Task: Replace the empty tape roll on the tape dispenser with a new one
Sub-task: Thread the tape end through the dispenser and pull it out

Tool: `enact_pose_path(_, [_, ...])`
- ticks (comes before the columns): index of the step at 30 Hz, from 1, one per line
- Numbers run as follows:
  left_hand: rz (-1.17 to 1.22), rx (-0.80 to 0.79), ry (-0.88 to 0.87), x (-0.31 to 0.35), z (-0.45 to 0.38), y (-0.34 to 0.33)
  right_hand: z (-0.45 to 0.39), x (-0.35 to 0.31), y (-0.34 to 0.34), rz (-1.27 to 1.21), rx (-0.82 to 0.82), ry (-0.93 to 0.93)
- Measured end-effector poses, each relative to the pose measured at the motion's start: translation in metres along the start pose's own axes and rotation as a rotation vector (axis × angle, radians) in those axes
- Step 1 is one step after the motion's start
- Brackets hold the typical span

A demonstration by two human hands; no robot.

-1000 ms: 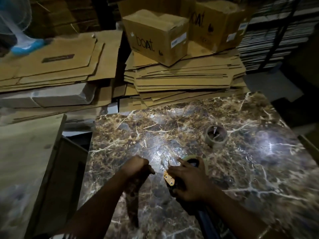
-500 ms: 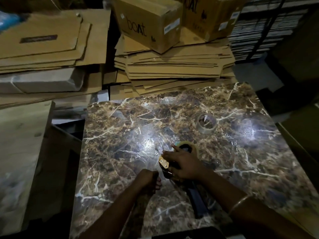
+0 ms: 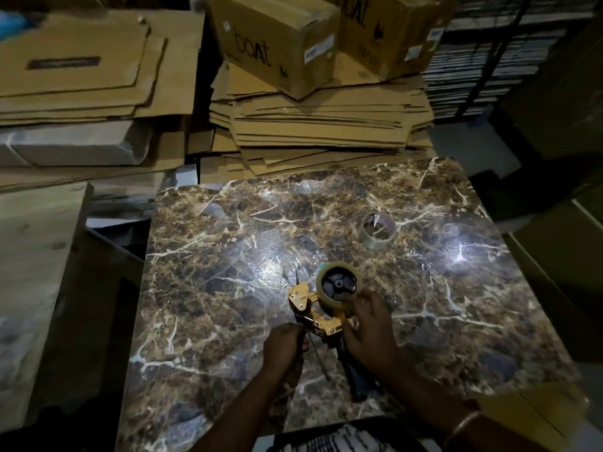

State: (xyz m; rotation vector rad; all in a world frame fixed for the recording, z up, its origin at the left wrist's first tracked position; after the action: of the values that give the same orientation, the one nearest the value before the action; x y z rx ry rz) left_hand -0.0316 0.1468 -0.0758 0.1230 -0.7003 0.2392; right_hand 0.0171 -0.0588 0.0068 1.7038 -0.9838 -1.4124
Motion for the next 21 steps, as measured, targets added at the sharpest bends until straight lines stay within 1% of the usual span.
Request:
enact_pose_path(3, [-0.112, 0.012, -0.090, 0.007, 0.003, -0.001, 0.016, 0.021, 0.001, -0.090, 0.040, -0.296])
enact_pose_path(4, [-0.130, 0.011, -0.108, 0.007, 0.004, 0.000, 0.023, 0.032, -0.007, -0.169, 0.003, -0.429])
enact_pose_path(6, [-0.143, 0.002, -0.127, 0.006, 0.003, -0.001, 0.038, 0.049, -0.028, -0.307, -0.155, -0.672])
enact_pose_path(7, [-0.158, 0.005, -0.136, 0.009, 0.007, -0.003, 0.045, 0.054, -0.036, -0.328, -0.243, -0.738])
enact_pose_path(8, [-0.188, 0.001, -0.144, 0.013, 0.013, -0.005, 0.050, 0.056, -0.044, -0.340, -0.319, -0.760])
enact_pose_path(10, [-0.311, -0.002, -0.191, 0.025, 0.025, -0.013, 0.054, 0.053, -0.058, -0.407, -0.462, -0.735])
enact_pose_path(11, [-0.367, 0.007, -0.212, 0.028, 0.028, -0.015, 0.056, 0.047, -0.066, -0.506, -0.527, -0.732])
enact_pose_path(12, [-0.408, 0.026, -0.238, 0.031, 0.030, -0.015, 0.059, 0.040, -0.076, -0.660, -0.596, -0.759])
enact_pose_path(14, [-0.477, 0.048, -0.277, 0.031, 0.028, -0.015, 0.067, 0.022, -0.087, -0.965, -0.786, -0.835])
enact_pose_path(15, [-0.520, 0.044, -0.292, 0.030, 0.027, -0.015, 0.069, 0.012, -0.087, -1.061, -0.871, -0.843])
enact_pose_path(16, [-0.550, 0.036, -0.298, 0.028, 0.025, -0.014, 0.071, 0.009, -0.088, -1.096, -0.933, -0.833])
enact_pose_path(17, [-0.561, 0.030, -0.307, 0.027, 0.024, -0.013, 0.072, 0.010, -0.089, -1.115, -0.956, -0.838])
enact_pose_path(20, [-0.609, 0.037, -0.321, 0.027, 0.016, -0.001, 0.067, 0.018, -0.089, -1.128, -0.871, -0.851])
enact_pose_path(21, [-0.621, 0.014, -0.311, 0.027, 0.012, 0.001, 0.064, 0.013, -0.086, -1.152, -0.844, -0.855])
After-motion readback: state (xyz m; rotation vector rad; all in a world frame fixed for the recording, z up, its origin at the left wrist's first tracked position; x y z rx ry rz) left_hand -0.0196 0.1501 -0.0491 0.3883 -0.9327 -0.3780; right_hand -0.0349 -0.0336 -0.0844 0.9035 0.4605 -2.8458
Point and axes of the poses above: each hand's wrist, its own z-axis away from the middle knuckle, its own y-axis out of the back of the hand, x = y × z, the point moved 9 cm from there along -z, towards the middle knuckle, and after that the axes turned 13 degrees about z, right-handed, at the moved point
